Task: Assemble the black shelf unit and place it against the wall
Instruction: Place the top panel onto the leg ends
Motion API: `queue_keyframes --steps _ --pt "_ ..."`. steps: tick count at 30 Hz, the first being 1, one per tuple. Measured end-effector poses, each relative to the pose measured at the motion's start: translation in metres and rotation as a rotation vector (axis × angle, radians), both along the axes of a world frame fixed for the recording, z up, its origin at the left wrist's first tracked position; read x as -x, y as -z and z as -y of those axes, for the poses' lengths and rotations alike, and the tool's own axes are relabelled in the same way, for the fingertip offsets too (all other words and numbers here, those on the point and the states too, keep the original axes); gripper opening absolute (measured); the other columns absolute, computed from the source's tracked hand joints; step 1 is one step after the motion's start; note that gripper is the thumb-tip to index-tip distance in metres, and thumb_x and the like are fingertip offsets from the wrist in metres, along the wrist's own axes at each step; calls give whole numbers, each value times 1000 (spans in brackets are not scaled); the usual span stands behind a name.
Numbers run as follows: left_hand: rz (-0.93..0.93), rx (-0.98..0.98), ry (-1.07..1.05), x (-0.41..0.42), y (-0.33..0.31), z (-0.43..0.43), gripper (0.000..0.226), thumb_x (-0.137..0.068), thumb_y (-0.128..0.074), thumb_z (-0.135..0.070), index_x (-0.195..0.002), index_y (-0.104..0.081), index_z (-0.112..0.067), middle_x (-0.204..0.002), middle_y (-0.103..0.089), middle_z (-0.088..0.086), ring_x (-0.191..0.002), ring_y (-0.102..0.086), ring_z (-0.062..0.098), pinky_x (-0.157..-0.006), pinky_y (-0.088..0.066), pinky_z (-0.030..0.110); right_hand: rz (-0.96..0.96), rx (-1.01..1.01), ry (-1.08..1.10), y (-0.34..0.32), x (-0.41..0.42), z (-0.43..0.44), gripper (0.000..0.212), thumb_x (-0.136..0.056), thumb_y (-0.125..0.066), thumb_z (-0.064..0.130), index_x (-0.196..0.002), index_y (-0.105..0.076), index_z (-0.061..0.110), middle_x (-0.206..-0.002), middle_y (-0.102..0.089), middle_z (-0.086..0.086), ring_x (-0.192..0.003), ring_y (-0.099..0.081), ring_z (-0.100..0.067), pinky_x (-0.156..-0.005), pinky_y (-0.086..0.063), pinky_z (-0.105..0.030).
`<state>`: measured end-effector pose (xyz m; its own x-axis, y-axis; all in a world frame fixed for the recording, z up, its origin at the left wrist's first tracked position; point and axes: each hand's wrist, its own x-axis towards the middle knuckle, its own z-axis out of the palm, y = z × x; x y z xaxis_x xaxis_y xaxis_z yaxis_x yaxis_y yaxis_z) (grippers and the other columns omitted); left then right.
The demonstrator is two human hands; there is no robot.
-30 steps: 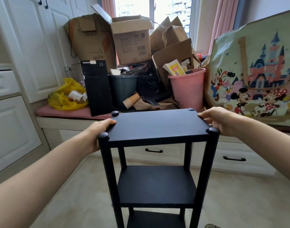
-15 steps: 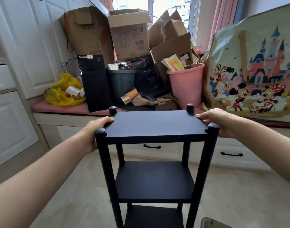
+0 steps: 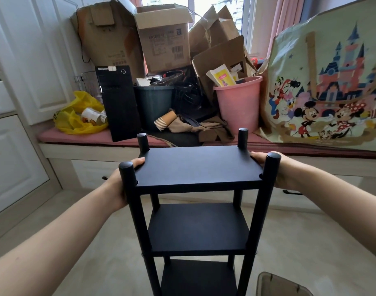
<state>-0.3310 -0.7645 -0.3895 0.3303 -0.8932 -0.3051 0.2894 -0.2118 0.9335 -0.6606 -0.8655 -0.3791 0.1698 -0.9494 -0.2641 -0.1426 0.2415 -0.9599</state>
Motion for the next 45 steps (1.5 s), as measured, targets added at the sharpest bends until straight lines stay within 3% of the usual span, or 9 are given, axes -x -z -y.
queue_keyframes --steps 5,10,14,19,27,31,37,41,45 --pt "-98 78 50 4 5 -14 23 -100 -55 -33 -87 -62 -15 -57 -65 -5 -45 -61 8 -42 -49 18 134 -30 -57 11 10 -13 29 -97 -53 32 -117 -60 13 -91 -55 -8 -79 -51 -22 -69 -52 -30" --pt "-96 148 66 0 8 -25 23 -101 -55 -33 -89 -65 -16 -68 -68 -3 -57 -66 12 -65 -53 31 282 -42 -39 22 14 -31 19 -102 -45 24 -96 -57 11 -92 -54 -11 -80 -65 -27 -72 -61 -41" --pt "-49 139 74 5 7 -34 24 -102 -53 -33 -90 -67 -19 -81 -74 -2 -78 -71 18 -84 -51 41 342 -33 78 21 1 -46 21 -102 -41 16 -85 -53 11 -76 -52 -9 -56 -57 -25 -67 -53 -38" --pt "268 79 -101 0 14 -34 25 -102 -55 -32 -92 -66 -12 -80 -64 4 -82 -62 28 -79 -51 38 353 -31 184 13 -11 -58 30 -99 -33 9 -73 -50 11 -66 -51 -6 -60 -47 -24 -65 -42 -36" --pt "320 87 -493 -3 25 -30 21 -101 -44 -29 -97 -53 -11 -74 -47 2 -68 -44 20 -70 -39 36 262 1 271 11 -24 -55 29 -92 -32 6 -67 -46 12 -65 -44 -7 -57 -41 -25 -63 -38 -35" --pt "207 37 -463 11 26 -38 25 -102 -44 -25 -78 -44 -17 -67 -40 2 -58 -37 18 -58 -30 33 208 40 289 11 -32 -60 28 -90 -33 4 -69 -50 10 -67 -49 -9 -59 -45 -27 -64 -41 -37" --pt "5 17 35 52 28 -40 20 -99 -61 -27 -98 -65 -8 -85 -76 6 -84 -72 24 -73 -54 31 178 139 325 18 -51 -72 16 -92 -39 -2 -97 -54 2 -78 -57 -14 -60 -54 -28 -57 -55 -41" --pt "-219 147 112 74 26 -33 27 -99 -61 -26 -116 -65 -6 -107 -76 16 -103 -73 29 -92 -56 37 223 146 315 20 -52 -75 37 -93 -42 -6 -126 -36 10 -97 -57 -18 -66 -61 -27 -68 -60 -55" --pt "-413 208 74 87 25 -27 17 -98 -61 -13 -107 -66 0 -110 -73 23 -100 -73 32 -87 -57 37 208 174 290 20 -51 -78 38 -93 -49 -3 -128 -38 8 -98 -59 -19 -61 -64 -26 -65 -61 -53"
